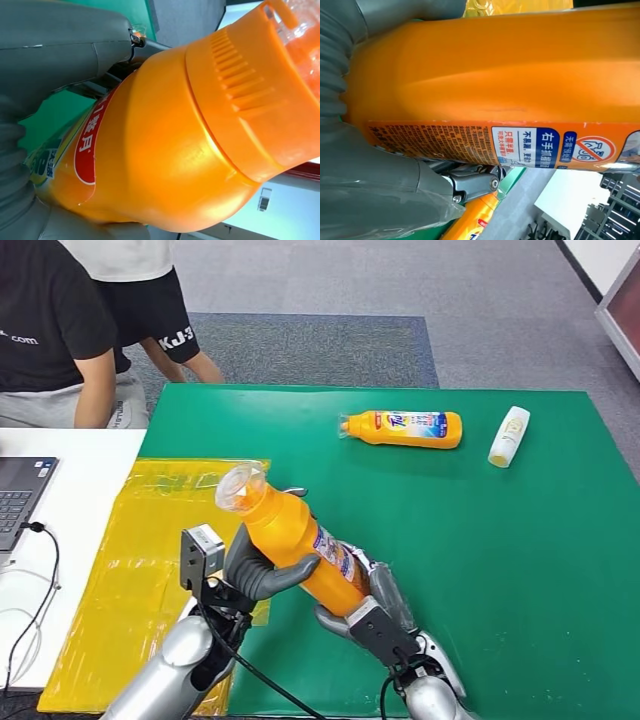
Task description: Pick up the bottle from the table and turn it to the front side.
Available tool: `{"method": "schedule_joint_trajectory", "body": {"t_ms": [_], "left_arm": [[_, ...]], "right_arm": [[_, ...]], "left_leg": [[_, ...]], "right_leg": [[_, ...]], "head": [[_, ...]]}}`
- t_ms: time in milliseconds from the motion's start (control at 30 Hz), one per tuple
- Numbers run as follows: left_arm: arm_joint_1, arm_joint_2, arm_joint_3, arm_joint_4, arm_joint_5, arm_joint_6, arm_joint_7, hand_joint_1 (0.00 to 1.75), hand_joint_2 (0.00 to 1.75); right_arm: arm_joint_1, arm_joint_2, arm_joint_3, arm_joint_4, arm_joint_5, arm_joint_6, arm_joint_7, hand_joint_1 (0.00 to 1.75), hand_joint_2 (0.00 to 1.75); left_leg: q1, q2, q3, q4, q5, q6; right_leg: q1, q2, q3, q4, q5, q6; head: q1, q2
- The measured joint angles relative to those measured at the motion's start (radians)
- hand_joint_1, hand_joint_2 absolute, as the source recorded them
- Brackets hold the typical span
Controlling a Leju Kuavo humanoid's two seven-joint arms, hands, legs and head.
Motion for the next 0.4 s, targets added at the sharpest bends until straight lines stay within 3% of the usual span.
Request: {"method": "schedule_joint_trajectory", "body": {"t_ms": [67,100,233,400], "left_arm": [[-0.001,0.002,0.001,0.000,0.000,-0.001,0.000,1.75,1.75],[-0.001,0.003,0.001,0.000,-0.001,-0.002,-0.001,1.75,1.75],[-0.003,0.009,0.006,0.000,-0.013,-0.009,-0.003,1.75,1.75],[-0.006,0.016,0.010,0.000,-0.021,-0.013,-0.003,1.75,1.75]], "right_arm": [[0.000,0.000,0.000,0.000,-0.002,0.002,0.000,0.72,1.75],[0.000,0.000,0.000,0.000,-0.003,0.003,0.000,0.62,1.75],[-0.001,0.000,0.001,0.002,-0.008,0.006,0.000,0.52,1.75],[-0.001,0.000,0.002,0.002,-0.011,0.009,0.000,0.20,1.75]], "left_leg": [[0.000,0.000,0.000,0.000,0.000,0.000],[0.000,0.000,0.000,0.000,0.000,0.000],[0.000,0.000,0.000,0.000,0.000,0.000],[0.000,0.000,0.000,0.000,0.000,0.000]], "right_leg": [[0.000,0.000,0.000,0.000,0.000,0.000],[0.000,0.000,0.000,0.000,0.000,0.000],[0.000,0.000,0.000,0.000,0.000,0.000],[0.000,0.000,0.000,0.000,0.000,0.000]], "head": [[0.000,0.000],[0.000,0.000],[0.000,0.000],[0.000,0.000]]}}
